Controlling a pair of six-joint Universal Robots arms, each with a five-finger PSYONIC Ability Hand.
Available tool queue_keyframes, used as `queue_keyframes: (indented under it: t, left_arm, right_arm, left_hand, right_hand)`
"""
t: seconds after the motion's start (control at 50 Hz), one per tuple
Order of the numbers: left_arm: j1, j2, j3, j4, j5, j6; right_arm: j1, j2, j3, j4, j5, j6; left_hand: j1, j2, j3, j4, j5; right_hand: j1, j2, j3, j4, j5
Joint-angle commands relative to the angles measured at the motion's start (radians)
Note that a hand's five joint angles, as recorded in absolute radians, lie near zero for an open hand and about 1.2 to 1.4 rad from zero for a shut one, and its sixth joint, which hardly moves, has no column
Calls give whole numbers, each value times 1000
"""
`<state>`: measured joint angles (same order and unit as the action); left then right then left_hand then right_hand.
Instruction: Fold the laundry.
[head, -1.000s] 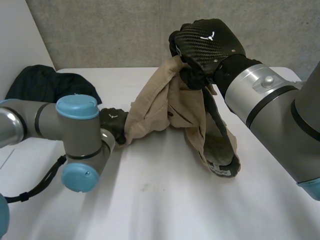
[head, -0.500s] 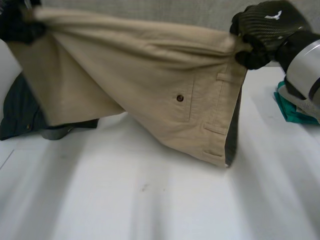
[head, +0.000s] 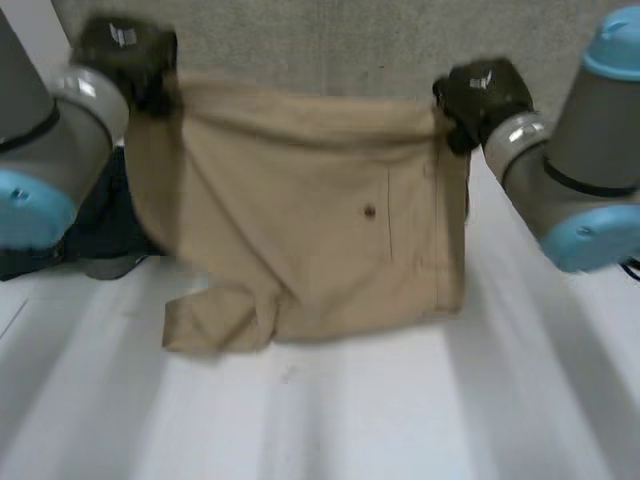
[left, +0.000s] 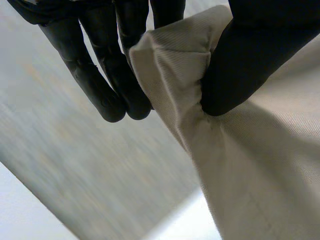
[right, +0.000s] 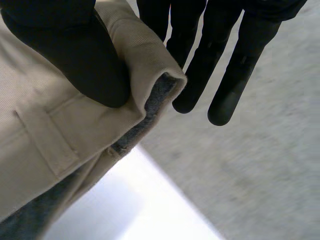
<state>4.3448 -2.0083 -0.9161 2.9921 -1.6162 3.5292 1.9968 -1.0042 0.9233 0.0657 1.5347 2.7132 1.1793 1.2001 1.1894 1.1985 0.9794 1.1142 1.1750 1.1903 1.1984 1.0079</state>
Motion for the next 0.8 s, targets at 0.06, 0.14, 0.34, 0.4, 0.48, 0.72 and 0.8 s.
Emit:
queue_keyframes:
  t: [0.06, 0.14, 0.34, 0.4, 0.48, 0.72, 0.8]
  left_arm:
    - [-8, 112, 152, 460, 30, -58]
    - [-14, 154, 73, 507, 32, -58]
    - [-17, 157, -249, 479, 32, -56]
    - [-30, 145, -343, 481, 32, -55]
    - [-60, 83, -469, 478, 24, -43]
    - [-155, 81, -681, 251, -77, 11]
    - [-172, 176, -724, 110, -67, 19]
  right_arm:
    - [11, 62, -153, -588, 113, 40]
    - [11, 70, -159, -624, 101, 28]
    - [-4, 162, -115, -411, 44, -26]
    - [-6, 185, -69, -377, 32, -61]
    - [-6, 211, 40, -357, -2, -115]
    - [5, 120, 383, -284, -39, -246]
    - [7, -21, 503, -184, -36, -300]
  left_hand:
    - [217, 196, 207, 198, 242]
    - [217, 196, 207, 198, 242]
    - [217, 196, 207, 198, 242]
    - [217, 196, 207, 198, 242]
    - [217, 196, 207, 198, 242]
    - [217, 196, 207, 198, 242]
    - [217, 196, 207, 198, 242]
  right_hand:
    - [282, 221, 206, 198, 214]
    - [282, 221, 206, 198, 214]
    - [282, 221, 206, 198, 214]
    - [282, 221, 206, 198, 214]
    - [282, 221, 206, 198, 214]
    - [282, 221, 206, 198, 214]
    - [282, 221, 206, 198, 214]
